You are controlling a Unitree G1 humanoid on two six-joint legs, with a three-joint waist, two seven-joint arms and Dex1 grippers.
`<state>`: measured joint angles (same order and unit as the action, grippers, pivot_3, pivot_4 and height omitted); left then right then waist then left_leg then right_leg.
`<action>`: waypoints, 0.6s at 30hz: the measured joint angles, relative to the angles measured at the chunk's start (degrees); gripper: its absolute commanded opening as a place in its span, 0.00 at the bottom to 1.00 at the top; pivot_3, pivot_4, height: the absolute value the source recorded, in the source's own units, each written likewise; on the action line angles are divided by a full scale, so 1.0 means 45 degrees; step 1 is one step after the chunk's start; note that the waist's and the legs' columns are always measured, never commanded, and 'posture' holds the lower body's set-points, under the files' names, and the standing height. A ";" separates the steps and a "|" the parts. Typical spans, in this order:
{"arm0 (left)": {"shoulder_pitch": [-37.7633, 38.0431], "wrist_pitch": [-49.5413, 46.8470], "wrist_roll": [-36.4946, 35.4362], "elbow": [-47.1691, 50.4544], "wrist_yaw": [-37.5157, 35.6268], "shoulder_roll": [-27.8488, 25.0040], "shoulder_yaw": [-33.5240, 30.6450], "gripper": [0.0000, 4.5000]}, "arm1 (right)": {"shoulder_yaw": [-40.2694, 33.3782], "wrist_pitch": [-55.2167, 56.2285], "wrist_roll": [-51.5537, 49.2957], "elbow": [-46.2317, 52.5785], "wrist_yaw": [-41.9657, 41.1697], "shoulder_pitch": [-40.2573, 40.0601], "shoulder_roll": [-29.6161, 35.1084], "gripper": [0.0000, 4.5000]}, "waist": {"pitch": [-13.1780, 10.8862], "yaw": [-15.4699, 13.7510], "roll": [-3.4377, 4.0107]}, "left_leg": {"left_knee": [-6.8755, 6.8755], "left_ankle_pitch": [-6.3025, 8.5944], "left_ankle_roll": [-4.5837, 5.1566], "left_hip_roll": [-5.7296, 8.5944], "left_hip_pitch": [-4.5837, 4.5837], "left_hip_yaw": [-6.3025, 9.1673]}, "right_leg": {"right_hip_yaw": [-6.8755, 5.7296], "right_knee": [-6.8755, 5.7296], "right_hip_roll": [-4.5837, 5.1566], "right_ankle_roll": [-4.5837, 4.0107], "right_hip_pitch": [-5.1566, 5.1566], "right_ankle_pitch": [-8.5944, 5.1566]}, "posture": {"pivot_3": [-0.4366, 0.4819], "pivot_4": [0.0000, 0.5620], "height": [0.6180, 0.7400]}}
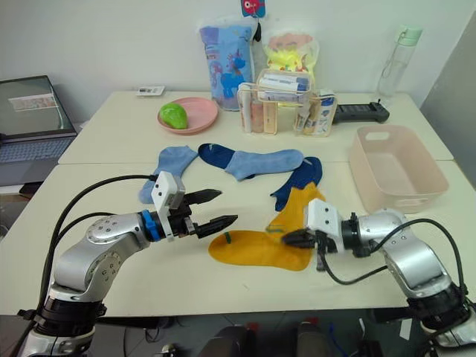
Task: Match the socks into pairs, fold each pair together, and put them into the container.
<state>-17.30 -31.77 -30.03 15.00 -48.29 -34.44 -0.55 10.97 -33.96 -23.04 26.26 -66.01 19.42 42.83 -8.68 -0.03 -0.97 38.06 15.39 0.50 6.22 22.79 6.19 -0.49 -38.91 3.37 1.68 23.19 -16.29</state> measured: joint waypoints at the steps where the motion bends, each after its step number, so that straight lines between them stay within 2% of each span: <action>1: -0.0117 0.0036 0.0021 -0.0048 -0.0028 0.0007 0.0044 1.00 | -0.0051 -0.0444 -0.0360 0.0222 0.0006 -0.0007 0.0028 0.01 | 0.0000 -0.0003 0.0000 | 0.0000 0.0000 0.0000 0.0000 0.0002 0.0001 | -0.0003 0.0000 0.0000 0.0000 0.0000 0.0000 | 0.48 0.27 1.00; 6: -0.0898 0.0260 0.0376 -0.0545 -0.0275 0.0446 0.0668 1.00 | -0.0185 -0.2577 -0.2107 0.1293 0.0046 -0.0162 0.0619 0.01 | -0.0002 -0.0016 -0.0005 | 0.0002 0.0000 0.0001 0.0004 0.0008 0.0001 | -0.0004 0.0009 0.0005 0.0001 -0.0003 0.0000 | 0.48 0.27 1.00; 14: -0.2493 0.0930 0.1967 -0.2184 -0.0617 0.1540 0.2929 1.00 | 0.0240 -0.3118 -0.2244 0.1668 0.0163 -0.1301 0.1749 0.01 | -0.0009 -0.0105 -0.0019 | 0.0005 0.0000 0.0001 0.0005 0.0014 0.0000 | -0.0010 0.0008 0.0006 0.0002 -0.0002 0.0000 | 0.48 0.27 1.00; 18: -0.3094 0.1517 0.2748 -0.3292 -0.0925 0.1782 0.3549 1.00 | 0.0192 -0.3655 -0.2816 0.2268 0.0123 -0.1996 0.2409 0.01 | -0.0012 -0.0101 -0.0027 | 0.0005 0.0000 0.0001 0.0002 0.0014 0.0001 | -0.0012 0.0008 0.0005 0.0002 -0.0002 0.0000 | 0.48 0.27 1.00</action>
<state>-31.22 -24.94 -17.66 0.19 -52.45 -26.42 15.42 11.83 -50.41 -35.71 36.46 -65.45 10.43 53.67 -8.74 -0.48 -1.09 38.09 15.39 0.50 6.23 22.85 6.20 -0.54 -38.88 3.39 1.69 23.18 -16.28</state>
